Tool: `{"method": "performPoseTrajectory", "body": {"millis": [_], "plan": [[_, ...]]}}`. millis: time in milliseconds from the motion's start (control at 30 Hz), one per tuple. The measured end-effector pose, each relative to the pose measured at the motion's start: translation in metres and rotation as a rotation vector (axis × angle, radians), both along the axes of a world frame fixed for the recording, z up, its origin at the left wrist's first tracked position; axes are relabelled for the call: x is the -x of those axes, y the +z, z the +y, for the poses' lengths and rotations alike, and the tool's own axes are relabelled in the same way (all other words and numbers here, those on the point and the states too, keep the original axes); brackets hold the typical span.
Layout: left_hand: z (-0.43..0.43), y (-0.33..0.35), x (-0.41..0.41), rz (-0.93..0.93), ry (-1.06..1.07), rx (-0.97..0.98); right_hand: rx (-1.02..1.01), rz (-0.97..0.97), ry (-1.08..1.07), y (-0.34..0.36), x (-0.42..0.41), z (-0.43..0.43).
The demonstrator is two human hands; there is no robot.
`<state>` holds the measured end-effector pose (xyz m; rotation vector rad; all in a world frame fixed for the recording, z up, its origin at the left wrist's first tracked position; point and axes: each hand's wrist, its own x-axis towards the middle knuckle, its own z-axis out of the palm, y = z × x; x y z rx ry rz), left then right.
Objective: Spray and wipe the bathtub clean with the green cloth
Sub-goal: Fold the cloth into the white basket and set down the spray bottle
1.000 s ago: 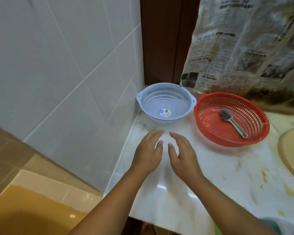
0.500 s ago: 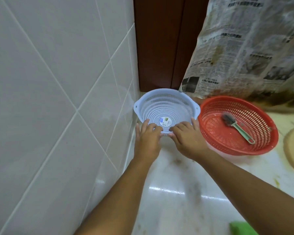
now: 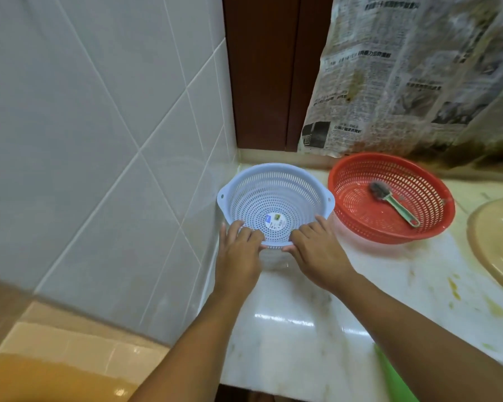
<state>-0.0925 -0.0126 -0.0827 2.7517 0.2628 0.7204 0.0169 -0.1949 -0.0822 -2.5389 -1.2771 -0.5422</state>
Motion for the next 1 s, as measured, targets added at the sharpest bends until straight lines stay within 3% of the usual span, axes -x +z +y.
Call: {"method": "performPoseTrajectory", "body": {"millis": [533, 1000], "plan": [[-0.088, 0.006, 0.208, 0.112, 0.127, -0.094, 0.069, 0.037, 0.108, 0.002, 0.184, -0.070], [-0.089, 0.018, 0.279, 0.218, -0.003, -0.039, 0.023, 0.136, 0.084, 0.000, 0.261, -0.091]]}}
